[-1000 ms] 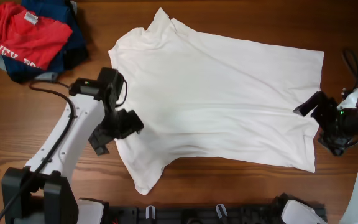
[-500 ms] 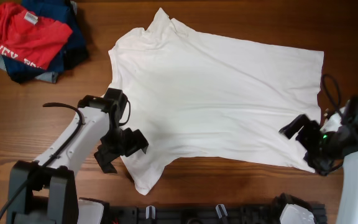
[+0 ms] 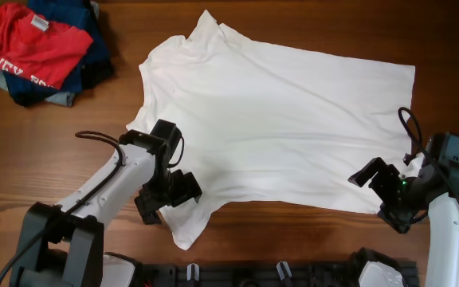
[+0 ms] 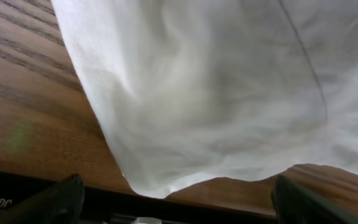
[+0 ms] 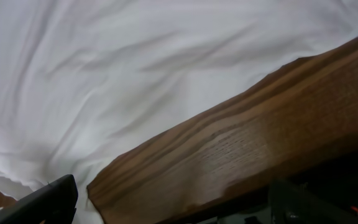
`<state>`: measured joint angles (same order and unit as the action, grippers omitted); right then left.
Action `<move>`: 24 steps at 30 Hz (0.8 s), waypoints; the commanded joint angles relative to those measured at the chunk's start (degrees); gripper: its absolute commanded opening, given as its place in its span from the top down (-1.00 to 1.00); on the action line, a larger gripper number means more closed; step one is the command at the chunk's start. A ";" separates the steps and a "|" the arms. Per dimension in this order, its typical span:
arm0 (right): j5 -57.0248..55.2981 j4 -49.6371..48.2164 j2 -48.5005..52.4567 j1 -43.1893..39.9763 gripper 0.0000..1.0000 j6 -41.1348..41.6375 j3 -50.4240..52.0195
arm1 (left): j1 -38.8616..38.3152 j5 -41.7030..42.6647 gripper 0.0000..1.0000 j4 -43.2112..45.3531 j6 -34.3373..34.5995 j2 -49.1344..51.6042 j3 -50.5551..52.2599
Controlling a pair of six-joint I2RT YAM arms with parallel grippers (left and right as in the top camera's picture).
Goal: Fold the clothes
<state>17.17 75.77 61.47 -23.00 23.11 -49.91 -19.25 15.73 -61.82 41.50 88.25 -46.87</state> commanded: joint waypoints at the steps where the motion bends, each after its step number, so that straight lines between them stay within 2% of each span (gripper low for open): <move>1: 0.92 -0.50 -0.68 0.35 -0.98 1.09 0.48 | -0.24 -1.68 -0.93 1.11 2.51 0.04 1.29; 6: 4.20 -2.01 -0.68 0.35 -0.98 1.07 0.48 | -0.26 -2.32 -1.00 5.79 5.22 0.04 1.95; 16: 4.26 -1.99 -0.68 0.35 -0.98 0.90 0.48 | -0.26 -2.56 -0.99 5.81 6.82 0.04 7.63; 21: -0.24 -2.12 -0.68 0.35 -0.97 3.52 0.61 | -0.26 -2.73 -0.98 8.59 6.78 0.04 9.11; 24: -3.26 -2.91 -0.66 0.35 -0.98 6.05 1.64 | -0.26 -2.80 -0.73 9.90 6.75 0.04 9.16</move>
<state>18.44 73.69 61.47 -23.00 25.69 -49.84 -19.25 14.26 -53.47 47.27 88.27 -38.46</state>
